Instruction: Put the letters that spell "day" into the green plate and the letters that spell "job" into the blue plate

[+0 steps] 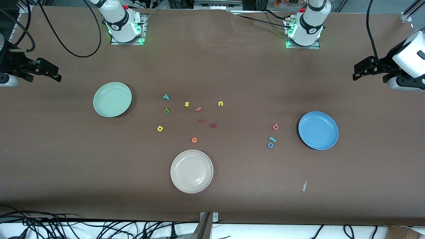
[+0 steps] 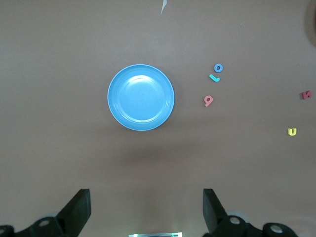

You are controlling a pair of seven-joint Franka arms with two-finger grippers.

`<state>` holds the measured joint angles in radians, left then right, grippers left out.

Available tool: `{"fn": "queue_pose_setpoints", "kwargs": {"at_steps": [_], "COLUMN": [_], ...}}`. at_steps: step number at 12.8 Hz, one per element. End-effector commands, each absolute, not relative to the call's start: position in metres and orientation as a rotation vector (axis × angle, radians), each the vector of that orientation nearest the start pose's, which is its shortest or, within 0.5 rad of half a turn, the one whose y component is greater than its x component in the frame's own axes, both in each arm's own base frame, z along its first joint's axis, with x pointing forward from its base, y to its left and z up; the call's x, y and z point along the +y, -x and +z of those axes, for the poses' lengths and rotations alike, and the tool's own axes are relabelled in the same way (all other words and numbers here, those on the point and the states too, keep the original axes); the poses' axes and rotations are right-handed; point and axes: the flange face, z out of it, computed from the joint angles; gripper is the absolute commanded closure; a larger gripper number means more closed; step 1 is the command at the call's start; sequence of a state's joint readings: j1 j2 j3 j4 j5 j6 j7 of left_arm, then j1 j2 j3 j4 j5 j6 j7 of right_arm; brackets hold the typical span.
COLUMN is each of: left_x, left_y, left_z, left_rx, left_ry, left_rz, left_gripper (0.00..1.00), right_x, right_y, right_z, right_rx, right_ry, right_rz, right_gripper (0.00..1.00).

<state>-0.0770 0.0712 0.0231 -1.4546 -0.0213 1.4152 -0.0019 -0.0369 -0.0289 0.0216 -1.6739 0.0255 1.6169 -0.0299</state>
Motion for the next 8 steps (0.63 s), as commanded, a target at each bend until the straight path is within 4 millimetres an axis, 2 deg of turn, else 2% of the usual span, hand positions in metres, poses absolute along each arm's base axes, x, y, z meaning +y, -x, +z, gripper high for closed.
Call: {"fn": "queue_pose_setpoints", "kwargs": {"at_steps": [1,8], "left_x": [-0.0329,-0.0321], "left_y": [-0.5618,-0.5619], "left_z": [0.632,0.6327], "left_rx": [0.071,0.069], "left_ry": [3.15,3.15], "left_rz": [0.165,0.163], "left_gripper": [0.0,0.0], "right_x": [-0.001,-0.0009], "right_y": [-0.5471,-0.5458], "right_z": [0.6024,0.6032], "right_rx": [-0.05,-0.053], "right_ry": [3.112,3.112], "right_rz": [0.032,0.042], "right_gripper": [0.0,0.0]}}
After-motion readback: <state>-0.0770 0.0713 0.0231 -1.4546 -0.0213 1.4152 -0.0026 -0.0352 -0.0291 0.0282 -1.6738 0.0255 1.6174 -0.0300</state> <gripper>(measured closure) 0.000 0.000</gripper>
